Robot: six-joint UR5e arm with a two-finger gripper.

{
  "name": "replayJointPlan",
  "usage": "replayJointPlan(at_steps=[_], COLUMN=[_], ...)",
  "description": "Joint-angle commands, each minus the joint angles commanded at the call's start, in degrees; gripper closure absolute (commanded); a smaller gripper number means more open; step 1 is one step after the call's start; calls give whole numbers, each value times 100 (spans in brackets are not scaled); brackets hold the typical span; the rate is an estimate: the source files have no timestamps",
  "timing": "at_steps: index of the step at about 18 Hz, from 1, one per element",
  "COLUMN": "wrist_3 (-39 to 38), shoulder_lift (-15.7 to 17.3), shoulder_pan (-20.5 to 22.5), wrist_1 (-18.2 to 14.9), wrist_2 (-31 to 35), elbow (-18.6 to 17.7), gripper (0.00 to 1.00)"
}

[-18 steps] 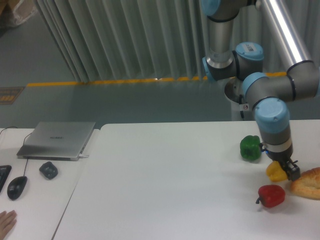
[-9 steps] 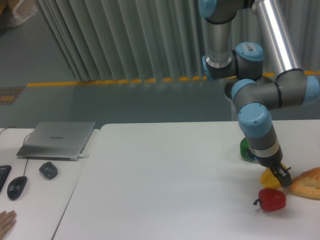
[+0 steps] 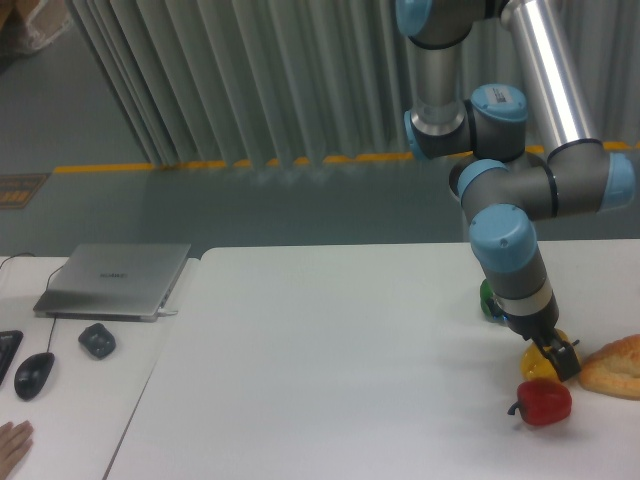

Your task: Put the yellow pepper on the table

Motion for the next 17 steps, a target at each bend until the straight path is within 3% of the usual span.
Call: replayJointPlan(at_steps=[2, 4, 8, 11, 17], wrist_3=[53, 79, 88, 141, 176], shoulder_lift=[194, 186, 291, 458, 537], shoulder_pan=[62, 44, 44, 44, -26], wrist_1=[-105, -447, -659, -1001, -1011], wrist_2=[-425, -356, -233, -21, -56], elbow=[35, 70, 79, 70, 0], gripper=[0, 0, 0, 0, 0])
